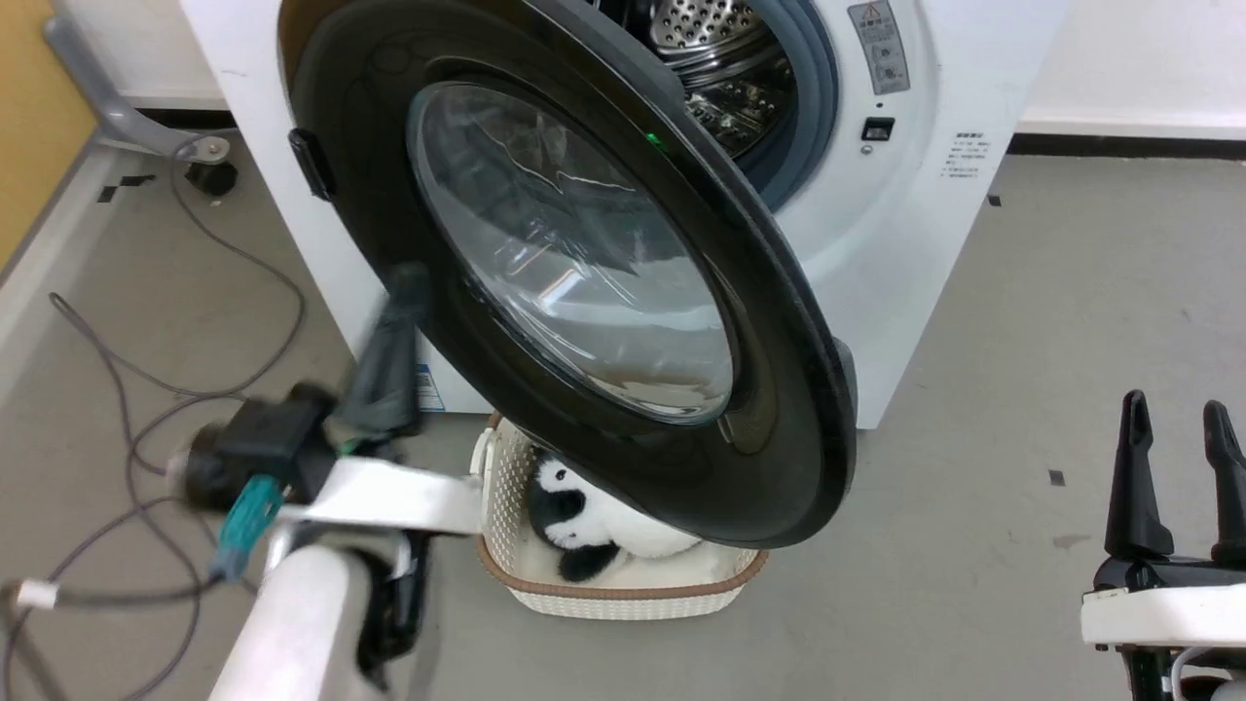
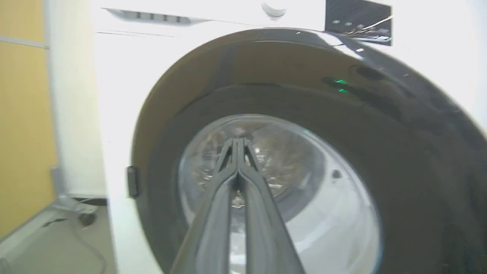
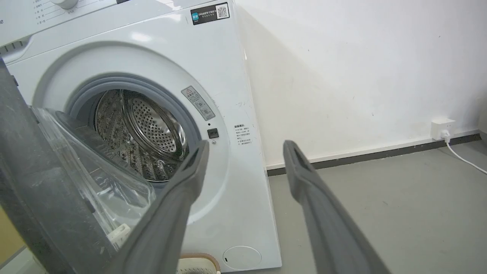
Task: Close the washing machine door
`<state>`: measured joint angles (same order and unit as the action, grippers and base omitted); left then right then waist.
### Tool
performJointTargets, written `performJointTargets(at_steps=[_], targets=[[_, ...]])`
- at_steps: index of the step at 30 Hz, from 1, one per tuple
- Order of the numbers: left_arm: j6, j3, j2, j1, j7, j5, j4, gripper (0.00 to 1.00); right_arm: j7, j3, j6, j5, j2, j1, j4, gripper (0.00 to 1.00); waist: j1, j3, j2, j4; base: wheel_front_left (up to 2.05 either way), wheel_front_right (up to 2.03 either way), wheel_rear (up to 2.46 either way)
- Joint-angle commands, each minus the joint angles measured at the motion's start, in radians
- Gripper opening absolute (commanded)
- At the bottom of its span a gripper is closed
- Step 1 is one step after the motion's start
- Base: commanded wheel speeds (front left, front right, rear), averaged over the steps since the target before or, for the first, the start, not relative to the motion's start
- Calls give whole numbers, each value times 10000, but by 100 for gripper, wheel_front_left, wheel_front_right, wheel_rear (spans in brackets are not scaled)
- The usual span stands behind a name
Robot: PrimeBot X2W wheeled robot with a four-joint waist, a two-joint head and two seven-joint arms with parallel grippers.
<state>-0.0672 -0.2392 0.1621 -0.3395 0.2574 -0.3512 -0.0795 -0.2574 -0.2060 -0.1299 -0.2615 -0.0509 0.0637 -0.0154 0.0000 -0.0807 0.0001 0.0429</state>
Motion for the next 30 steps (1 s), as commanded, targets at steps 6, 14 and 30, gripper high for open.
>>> performJointTargets(at_steps=[6, 14, 30], targets=[[-1307, 1162, -41, 1546, 42, 2165, 367, 100, -44, 156, -8, 169, 7, -275, 7, 100, 0, 162, -1, -115, 0, 0, 0], [-1035, 1753, -72, 2867, 42, 2479, 654, 100, -44, 713, -8, 591, 7, 8, 229, 100, 0, 244, -1, -159, 0, 0, 0], [-606, 2324, -541, 3358, 43, 2944, 598, 100, -44, 3099, -8, -891, 3, 2140, 3609, 0, 0, 391, -1, -352, 0, 0, 0]])
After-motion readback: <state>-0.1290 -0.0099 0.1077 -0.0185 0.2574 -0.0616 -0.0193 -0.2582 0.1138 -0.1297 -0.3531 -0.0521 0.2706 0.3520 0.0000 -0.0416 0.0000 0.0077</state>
